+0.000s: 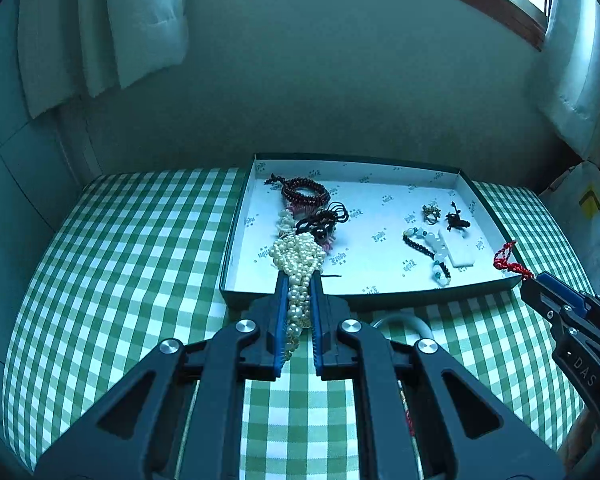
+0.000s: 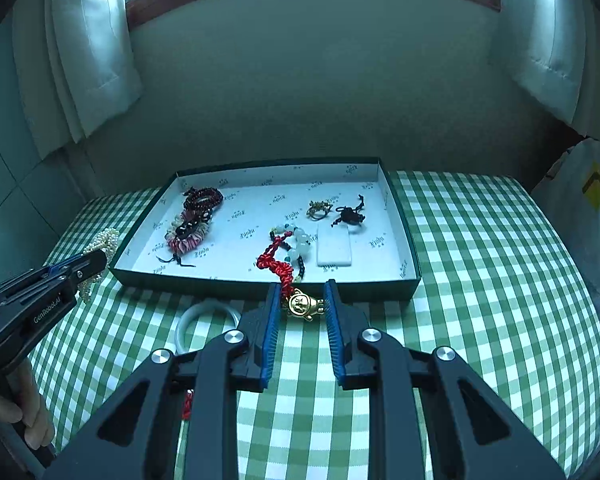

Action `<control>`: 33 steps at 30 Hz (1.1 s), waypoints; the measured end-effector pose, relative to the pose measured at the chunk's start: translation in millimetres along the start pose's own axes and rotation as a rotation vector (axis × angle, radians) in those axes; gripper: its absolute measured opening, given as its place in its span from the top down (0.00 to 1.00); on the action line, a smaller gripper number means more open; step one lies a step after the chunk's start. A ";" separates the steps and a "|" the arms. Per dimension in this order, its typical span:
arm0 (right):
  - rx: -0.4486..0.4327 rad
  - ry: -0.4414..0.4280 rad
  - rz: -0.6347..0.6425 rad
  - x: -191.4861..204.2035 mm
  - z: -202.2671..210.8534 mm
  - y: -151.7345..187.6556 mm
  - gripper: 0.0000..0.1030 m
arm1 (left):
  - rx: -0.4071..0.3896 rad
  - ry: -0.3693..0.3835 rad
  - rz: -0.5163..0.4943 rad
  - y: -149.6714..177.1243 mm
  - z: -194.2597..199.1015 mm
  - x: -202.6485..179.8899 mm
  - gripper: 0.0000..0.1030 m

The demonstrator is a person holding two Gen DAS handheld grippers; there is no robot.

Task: Organize jewelry
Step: 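Carry the pearl necklace and red pendant into the box with both grippers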

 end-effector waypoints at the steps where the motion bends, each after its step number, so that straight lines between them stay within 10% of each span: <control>1: 0.000 -0.002 -0.002 0.0 -3.7 -4.3 0.78 | -0.003 0.001 -0.007 -3.9 -3.1 -2.5 0.90; 33: 0.129 0.048 -0.009 1.1 -146.5 -53.0 0.78 | 0.091 0.003 -0.053 -64.4 -157.7 -26.1 0.90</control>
Point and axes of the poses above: each gripper's, at about its wrist camera, not at the fingertips, and z roughly against the way its jaws point, x to its left, y to its underside, the point moved 4 cm from there along -z, roughly the way its jaws point, and after that the axes turned 5 degrees about y, right-handed, at the moved point
